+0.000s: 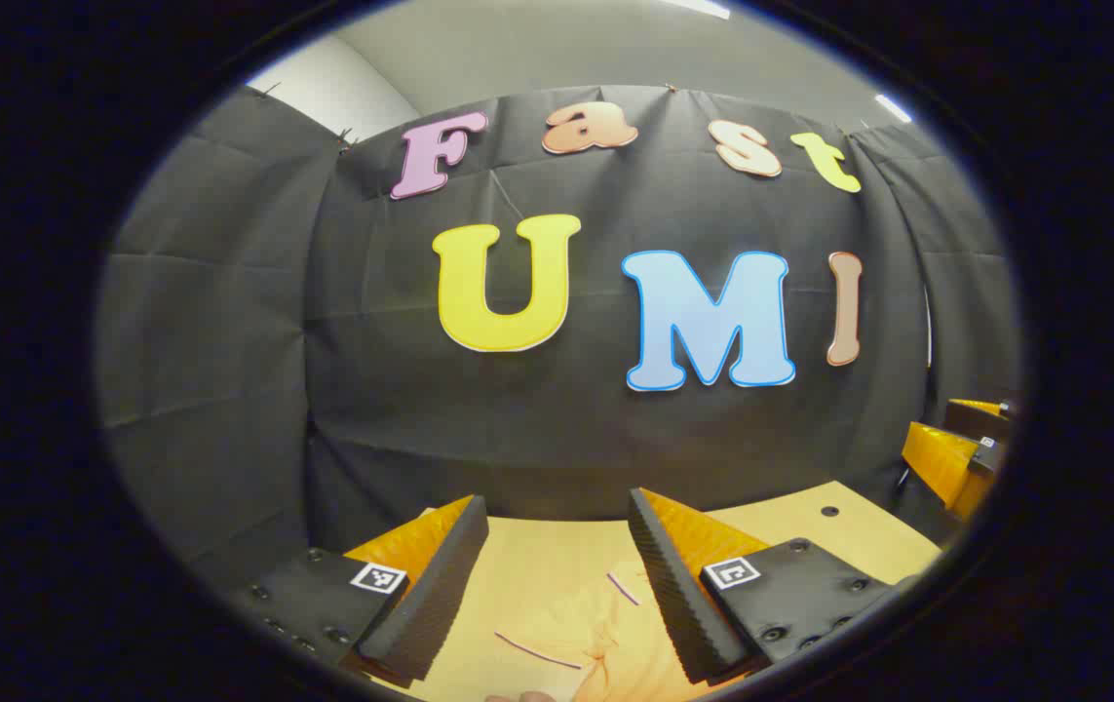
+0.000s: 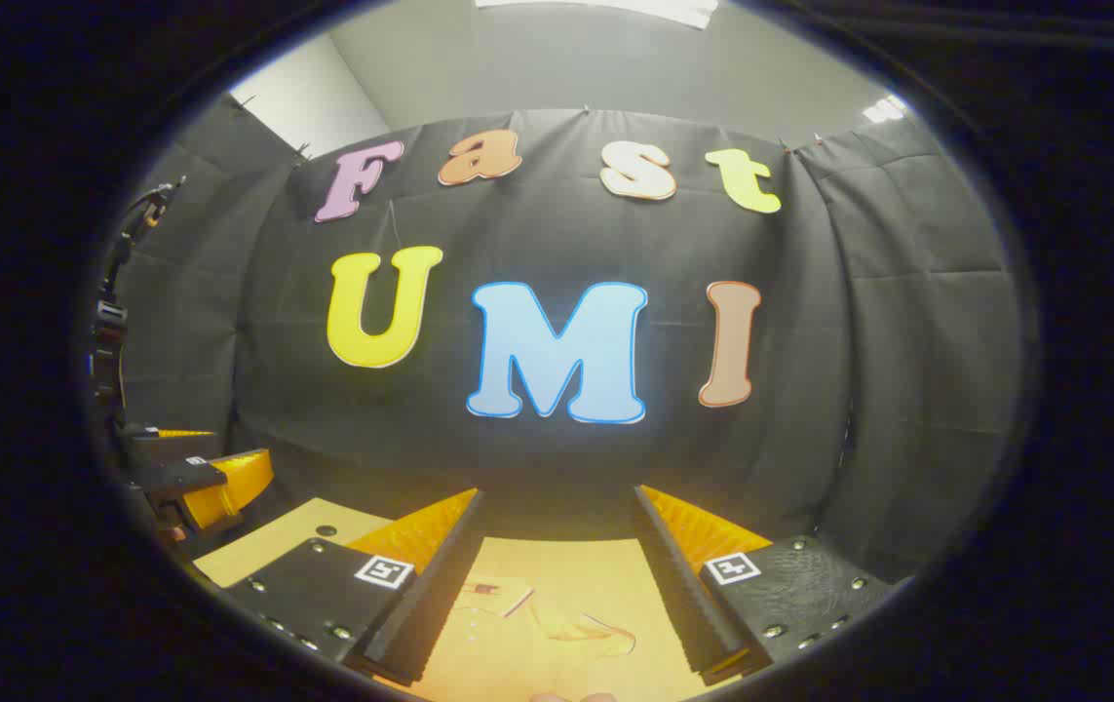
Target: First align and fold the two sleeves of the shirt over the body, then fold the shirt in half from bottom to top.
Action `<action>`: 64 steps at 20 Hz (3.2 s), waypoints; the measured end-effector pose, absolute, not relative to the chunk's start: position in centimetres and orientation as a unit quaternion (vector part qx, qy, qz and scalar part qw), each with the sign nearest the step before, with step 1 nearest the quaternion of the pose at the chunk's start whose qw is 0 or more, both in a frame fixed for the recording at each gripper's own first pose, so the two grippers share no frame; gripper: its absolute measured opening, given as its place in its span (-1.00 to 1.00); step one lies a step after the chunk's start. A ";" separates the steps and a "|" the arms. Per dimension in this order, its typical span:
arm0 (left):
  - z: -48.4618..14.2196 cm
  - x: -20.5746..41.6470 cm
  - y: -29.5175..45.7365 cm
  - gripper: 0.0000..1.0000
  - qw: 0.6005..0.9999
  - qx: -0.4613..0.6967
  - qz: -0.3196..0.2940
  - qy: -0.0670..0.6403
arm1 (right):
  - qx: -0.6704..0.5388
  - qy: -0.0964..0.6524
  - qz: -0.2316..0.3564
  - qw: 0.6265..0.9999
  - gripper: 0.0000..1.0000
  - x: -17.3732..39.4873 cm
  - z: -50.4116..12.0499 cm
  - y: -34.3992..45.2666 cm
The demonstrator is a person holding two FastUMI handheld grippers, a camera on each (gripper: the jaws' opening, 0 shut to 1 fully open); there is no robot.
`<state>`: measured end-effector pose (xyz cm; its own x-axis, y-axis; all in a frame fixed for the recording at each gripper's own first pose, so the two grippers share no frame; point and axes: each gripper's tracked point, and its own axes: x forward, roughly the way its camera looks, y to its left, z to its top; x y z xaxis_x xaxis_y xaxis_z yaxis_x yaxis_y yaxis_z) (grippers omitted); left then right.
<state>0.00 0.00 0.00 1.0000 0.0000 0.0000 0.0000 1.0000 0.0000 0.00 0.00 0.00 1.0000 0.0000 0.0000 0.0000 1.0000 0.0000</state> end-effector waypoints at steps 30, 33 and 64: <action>-1.9 0.5 1.3 0.90 0.999 0.017 0.016 0.028 | 0.022 0.202 -0.015 0.979 0.86 9.0 -17.6 -6.4; -2.2 0.9 1.7 0.91 0.999 0.021 0.024 0.035 | 0.031 0.241 -0.018 0.970 0.87 10.1 -21.2 -7.4; -4.9 0.8 4.0 0.89 0.993 0.033 0.083 0.084 | 0.071 0.446 0.043 0.891 -0.84 13.0 -37.7 -6.6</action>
